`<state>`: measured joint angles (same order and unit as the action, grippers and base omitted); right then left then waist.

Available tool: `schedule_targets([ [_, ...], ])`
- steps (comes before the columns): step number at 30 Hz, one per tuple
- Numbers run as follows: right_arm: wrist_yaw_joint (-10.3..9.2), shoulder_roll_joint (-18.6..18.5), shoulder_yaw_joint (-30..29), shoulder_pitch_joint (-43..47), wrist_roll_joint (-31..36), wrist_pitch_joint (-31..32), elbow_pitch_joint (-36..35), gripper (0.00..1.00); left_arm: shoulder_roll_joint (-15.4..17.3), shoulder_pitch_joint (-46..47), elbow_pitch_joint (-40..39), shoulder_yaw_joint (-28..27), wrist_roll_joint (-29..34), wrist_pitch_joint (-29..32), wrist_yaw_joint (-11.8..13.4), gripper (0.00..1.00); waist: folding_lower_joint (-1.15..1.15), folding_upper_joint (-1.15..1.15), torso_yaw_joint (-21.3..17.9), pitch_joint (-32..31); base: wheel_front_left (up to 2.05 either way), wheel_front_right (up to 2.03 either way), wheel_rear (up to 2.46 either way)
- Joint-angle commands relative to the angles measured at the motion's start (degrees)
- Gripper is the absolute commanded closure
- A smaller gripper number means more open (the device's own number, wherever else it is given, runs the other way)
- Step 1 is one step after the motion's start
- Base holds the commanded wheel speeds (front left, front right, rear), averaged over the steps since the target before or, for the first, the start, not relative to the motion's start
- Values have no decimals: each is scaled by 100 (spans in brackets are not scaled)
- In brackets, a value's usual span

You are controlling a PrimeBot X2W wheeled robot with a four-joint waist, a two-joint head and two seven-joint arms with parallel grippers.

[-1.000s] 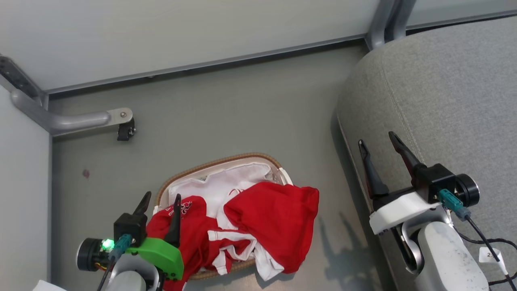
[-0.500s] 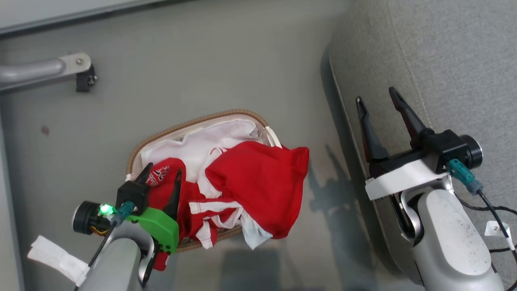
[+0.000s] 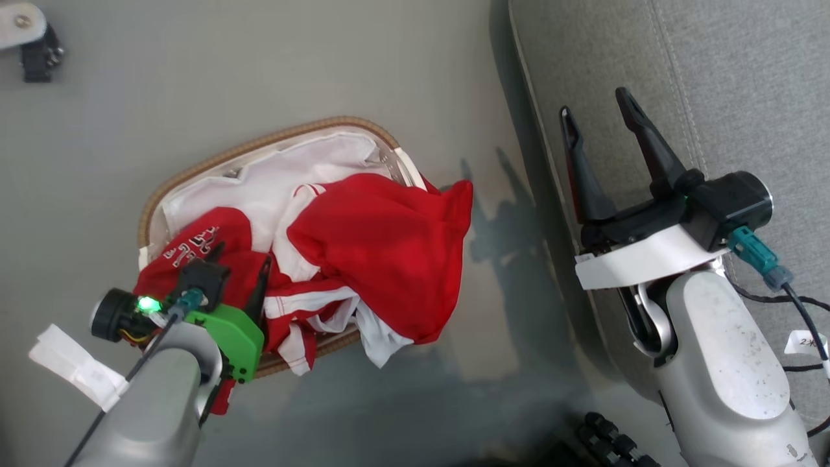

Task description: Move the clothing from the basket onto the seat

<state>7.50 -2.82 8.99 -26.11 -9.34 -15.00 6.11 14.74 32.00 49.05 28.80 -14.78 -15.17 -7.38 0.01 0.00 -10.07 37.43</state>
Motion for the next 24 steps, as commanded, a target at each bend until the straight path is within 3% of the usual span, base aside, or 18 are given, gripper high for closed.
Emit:
schedule_targets([
  [1, -2, -16, 13, -96, -67, -28, -51, 0, 70, 219, 114, 39, -64, 3, -16, 0, -1, 0, -190, 385, 0, 0, 0],
  [14, -2, -18, 356, -316, -290, -28, -268, 0, 320, 1302, 1402, 1027, 315, 64, -16, 0, -1, 0, -431, 1044, 0, 0, 0],
  [24, -2, -17, 600, -337, -425, -28, -367, 0, 310, 1804, 2156, 1726, 204, 918, -16, 0, -1, 0, -589, 1221, 0, 0, 0],
])
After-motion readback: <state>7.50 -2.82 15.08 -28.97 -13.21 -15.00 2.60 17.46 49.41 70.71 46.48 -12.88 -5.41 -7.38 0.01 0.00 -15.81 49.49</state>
